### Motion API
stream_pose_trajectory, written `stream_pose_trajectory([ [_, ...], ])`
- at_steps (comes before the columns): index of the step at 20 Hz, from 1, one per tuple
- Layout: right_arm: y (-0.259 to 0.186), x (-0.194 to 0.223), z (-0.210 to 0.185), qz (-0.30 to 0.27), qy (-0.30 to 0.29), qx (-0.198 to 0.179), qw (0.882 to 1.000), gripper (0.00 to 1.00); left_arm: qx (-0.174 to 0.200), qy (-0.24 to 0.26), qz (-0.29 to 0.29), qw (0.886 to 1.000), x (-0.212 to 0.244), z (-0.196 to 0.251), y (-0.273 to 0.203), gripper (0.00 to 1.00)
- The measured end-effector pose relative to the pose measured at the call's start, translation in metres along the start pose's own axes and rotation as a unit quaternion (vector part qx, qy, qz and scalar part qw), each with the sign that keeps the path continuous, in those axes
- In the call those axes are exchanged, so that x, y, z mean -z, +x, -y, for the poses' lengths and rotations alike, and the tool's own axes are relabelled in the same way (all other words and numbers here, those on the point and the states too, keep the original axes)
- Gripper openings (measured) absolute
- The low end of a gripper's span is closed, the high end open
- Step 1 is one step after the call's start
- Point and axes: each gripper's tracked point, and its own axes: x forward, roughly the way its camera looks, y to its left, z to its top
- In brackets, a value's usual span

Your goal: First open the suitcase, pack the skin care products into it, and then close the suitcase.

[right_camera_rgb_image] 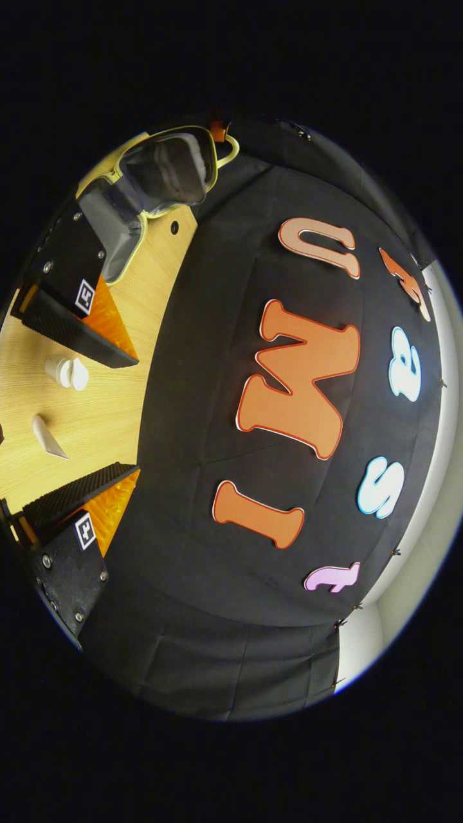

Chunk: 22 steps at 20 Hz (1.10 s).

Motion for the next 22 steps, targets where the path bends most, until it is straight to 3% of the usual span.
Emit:
stream_pose_trajectory([
  [3, -0.002, -0.004, 0.006, 0.005, 0.0, 0.005, 1.0, 0.96, -0.009, -0.048, -0.044, 0.998, 0.036, -0.033, 0.035, 0.05],
  [10, -0.007, -0.001, -0.003, -0.004, -0.008, 0.001, 1.0, 0.96, -0.019, -0.072, -0.109, 0.991, 0.1, -0.07, 0.058, 0.05],
  [16, -0.019, 0.009, -0.018, -0.023, -0.032, -0.01, 0.999, 0.96, -0.016, -0.056, -0.171, 0.983, 0.159, -0.097, 0.066, 0.06],
  [17, -0.022, 0.012, -0.019, -0.027, -0.032, -0.012, 0.999, 0.96, -0.022, -0.057, -0.177, 0.982, 0.161, -0.103, 0.064, 0.06],
  [21, -0.029, 0.022, -0.016, -0.045, -0.05, -0.012, 0.998, 0.96, -0.057, -0.013, -0.154, 0.986, 0.15, -0.125, 0.061, 0.27],
  [22, -0.03, 0.023, -0.015, -0.047, -0.05, -0.009, 0.998, 0.96, -0.05, -0.01, -0.145, 0.988, 0.138, -0.12, 0.055, 0.19],
])
